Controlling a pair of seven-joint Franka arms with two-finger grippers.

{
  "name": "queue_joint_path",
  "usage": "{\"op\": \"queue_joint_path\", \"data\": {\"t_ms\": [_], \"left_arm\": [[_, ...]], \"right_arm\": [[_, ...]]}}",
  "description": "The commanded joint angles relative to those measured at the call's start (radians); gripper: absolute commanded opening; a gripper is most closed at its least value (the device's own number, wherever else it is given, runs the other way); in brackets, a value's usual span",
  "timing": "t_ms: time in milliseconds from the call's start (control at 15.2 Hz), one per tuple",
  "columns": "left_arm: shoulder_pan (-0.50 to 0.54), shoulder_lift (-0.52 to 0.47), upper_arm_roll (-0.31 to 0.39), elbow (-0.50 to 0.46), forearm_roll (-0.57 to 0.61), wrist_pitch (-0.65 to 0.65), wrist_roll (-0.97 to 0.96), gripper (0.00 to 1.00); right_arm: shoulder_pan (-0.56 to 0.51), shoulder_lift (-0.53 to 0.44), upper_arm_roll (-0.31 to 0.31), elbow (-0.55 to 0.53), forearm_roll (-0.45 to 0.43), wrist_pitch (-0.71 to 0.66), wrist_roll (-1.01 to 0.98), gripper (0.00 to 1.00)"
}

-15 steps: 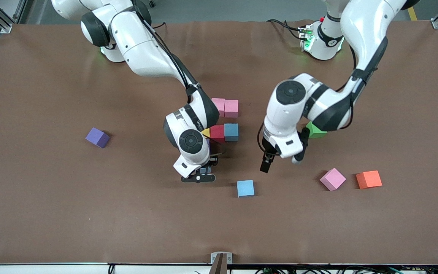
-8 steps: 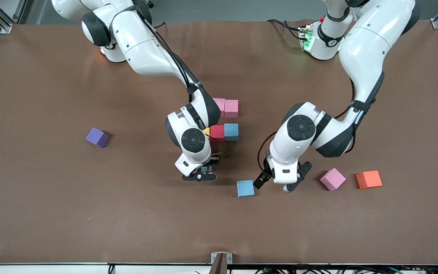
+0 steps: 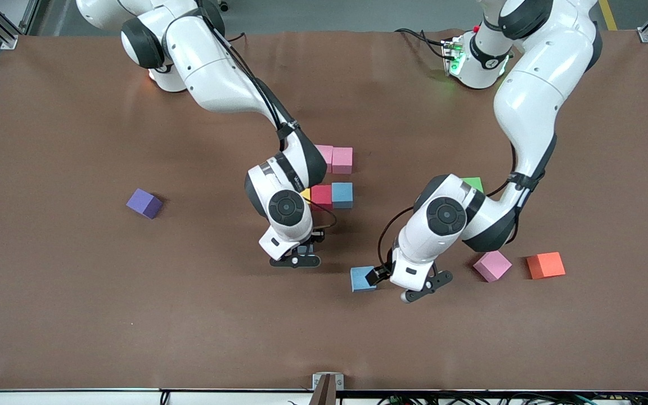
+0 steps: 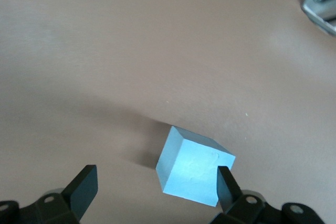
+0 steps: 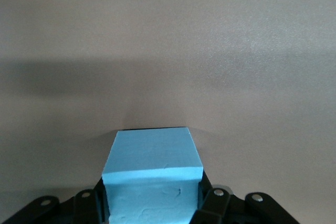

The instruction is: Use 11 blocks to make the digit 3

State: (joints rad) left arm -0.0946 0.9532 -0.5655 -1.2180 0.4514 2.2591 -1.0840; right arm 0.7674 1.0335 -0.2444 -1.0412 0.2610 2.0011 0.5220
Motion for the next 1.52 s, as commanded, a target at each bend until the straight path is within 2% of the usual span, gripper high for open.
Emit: {"op": "queue_joint_path", "data": {"t_ms": [0,66,198,264,329,461,527,593,922,1120,1318,1450], "left_arm": [[-0.034,0.071,-0.002,0.104,-0.020,-0.006,0.085,1.00],[-0.046,0.091,-0.002,0.138,-0.020,-0.003,0.110,1.00],[-0.073,0.125,0.001,0.170,-0.020,0.026,0.200,1.00],[-0.070,0.131,0.001,0.170,-0.020,0.037,0.222,1.00],[-0.068,0.139,-0.001,0.172,-0.022,0.042,0.239,1.00],[-0.074,0.153,0.001,0.187,-0.022,0.046,0.248,1.00],[-0.076,0.168,0.004,0.190,-0.022,0.057,0.257,1.00],[-0.079,0.180,0.004,0.204,-0.022,0.072,0.265,1.00],[-0.096,0.206,0.012,0.207,-0.022,0.092,0.250,1.00],[-0.100,0.214,0.012,0.207,-0.030,0.100,0.220,1.00],[-0.096,0.226,0.016,0.200,-0.063,0.154,0.237,0.90],[-0.099,0.226,0.033,0.198,-0.063,0.160,0.256,0.88]], "right_arm": [[0.000,0.051,0.011,0.015,-0.003,-0.016,0.024,0.28],[-0.002,0.051,0.011,0.015,-0.002,-0.016,0.024,0.30],[-0.003,0.051,0.010,0.016,-0.002,-0.016,0.026,0.39],[-0.005,0.051,0.008,0.016,-0.002,-0.016,0.027,0.51],[-0.007,0.050,0.008,0.016,-0.002,-0.016,0.027,0.54],[-0.007,0.050,0.007,0.020,-0.002,-0.016,0.027,0.78],[-0.008,0.048,0.005,0.021,-0.002,-0.016,0.021,0.97],[-0.008,0.048,0.002,0.032,-0.002,-0.016,0.007,1.00],[-0.013,0.030,0.007,0.043,0.001,-0.025,-0.010,1.00],[-0.014,-0.007,0.005,0.044,0.040,-0.065,-0.007,1.00],[-0.011,-0.068,0.005,0.043,0.041,-0.139,-0.007,1.00],[-0.013,-0.140,0.004,0.038,0.041,-0.189,-0.007,1.00]]}}
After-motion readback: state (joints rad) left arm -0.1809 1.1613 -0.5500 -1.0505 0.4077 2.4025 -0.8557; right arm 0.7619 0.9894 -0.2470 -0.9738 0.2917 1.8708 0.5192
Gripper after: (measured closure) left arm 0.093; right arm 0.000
